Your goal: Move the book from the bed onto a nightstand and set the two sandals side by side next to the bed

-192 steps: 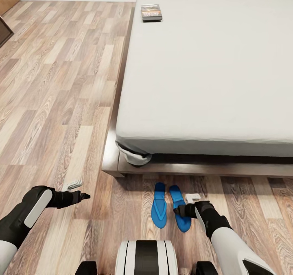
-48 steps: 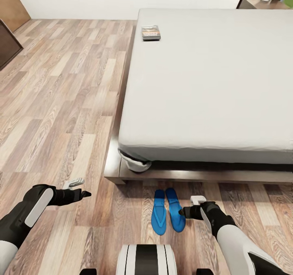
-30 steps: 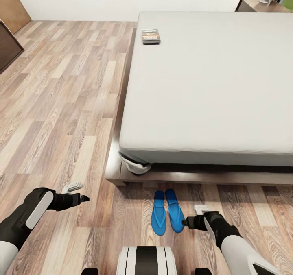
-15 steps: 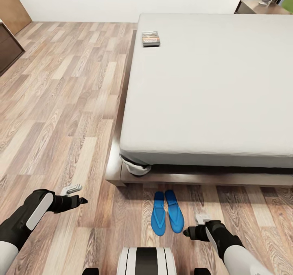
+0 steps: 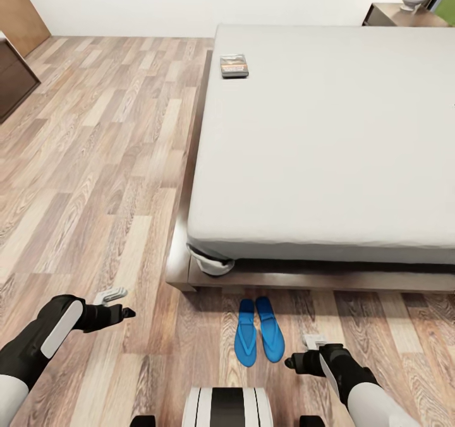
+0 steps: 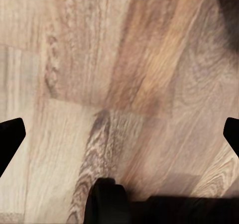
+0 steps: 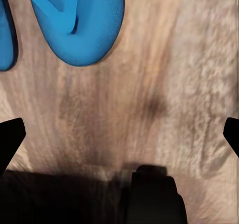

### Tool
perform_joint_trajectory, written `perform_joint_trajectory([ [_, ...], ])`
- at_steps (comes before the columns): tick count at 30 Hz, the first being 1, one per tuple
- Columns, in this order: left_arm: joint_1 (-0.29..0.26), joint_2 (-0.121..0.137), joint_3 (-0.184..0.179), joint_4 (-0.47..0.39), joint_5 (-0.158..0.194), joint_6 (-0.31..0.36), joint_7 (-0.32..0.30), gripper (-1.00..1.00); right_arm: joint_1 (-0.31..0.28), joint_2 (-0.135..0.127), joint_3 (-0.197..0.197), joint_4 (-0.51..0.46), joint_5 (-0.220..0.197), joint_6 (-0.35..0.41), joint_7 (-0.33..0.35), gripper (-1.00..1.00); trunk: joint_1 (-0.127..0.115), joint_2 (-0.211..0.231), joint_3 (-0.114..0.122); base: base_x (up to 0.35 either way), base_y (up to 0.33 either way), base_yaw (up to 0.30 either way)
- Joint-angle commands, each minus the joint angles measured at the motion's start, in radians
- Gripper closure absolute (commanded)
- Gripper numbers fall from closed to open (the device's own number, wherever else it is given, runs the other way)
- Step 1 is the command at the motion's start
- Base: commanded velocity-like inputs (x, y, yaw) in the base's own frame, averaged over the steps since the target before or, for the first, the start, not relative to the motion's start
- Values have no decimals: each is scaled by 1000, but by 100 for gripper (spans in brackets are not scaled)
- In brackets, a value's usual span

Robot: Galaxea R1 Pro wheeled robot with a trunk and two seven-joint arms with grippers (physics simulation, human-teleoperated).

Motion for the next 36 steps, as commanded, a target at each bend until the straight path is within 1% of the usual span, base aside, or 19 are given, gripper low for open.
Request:
perform_joint_trajectory([
  [1, 0, 1, -2, 0, -2, 2, -2, -100, 0, 1, -8, -3, 11, 4, 8, -100, -4, 7, 3, 0, 0, 0],
  [4, -1, 0, -1, 9, -24, -10, -1, -100, 0, 1, -8, -3, 12, -22, 8, -100, -16, 28, 12, 0, 0, 0],
  [5, -1, 0, -1, 9, -24, -10, -1, -100, 0, 1, -8, -3, 12, -22, 8, -100, -19, 35, 15, 0, 0, 0],
  [9, -1, 0, 0, 27, -70, -23, 0, -100, 0, 2, -6, -4, 14, -45, 9, -100, -35, 63, 28, 0, 0, 0],
  [10, -1, 0, 0, 27, -70, -23, 0, -100, 0, 2, -6, -4, 14, -45, 9, -100, -39, 70, 31, 0, 0, 0],
  [14, -1, 0, 2, 52, -106, -29, -1, -100, 1, 2, -2, -4, 16, -54, 9, -100, -54, 98, 43, 0, 0, 0],
  [19, -1, -1, 3, 72, -121, -45, -1, -100, 1, 0, -1, -5, 16, -55, 8, -100, -73, 133, 59, 0, 0, 0],
  [24, -1, -1, 3, 97, -128, -70, -1, -100, 1, -2, 0, -4, 16, -54, 8, -100, -92, 168, 75, 0, 0, 0],
  [29, -1, -2, 3, 128, -131, -85, -1, -100, 1, -4, 0, -3, 15, -54, 7, -100, -111, 203, 90, 0, 0, 0],
  [36, -1, -2, 2, 188, -134, -117, -1, -100, 1, -14, -2, -1, 14, -57, 6, -100, -138, 252, 112, 0, 0, 0],
])
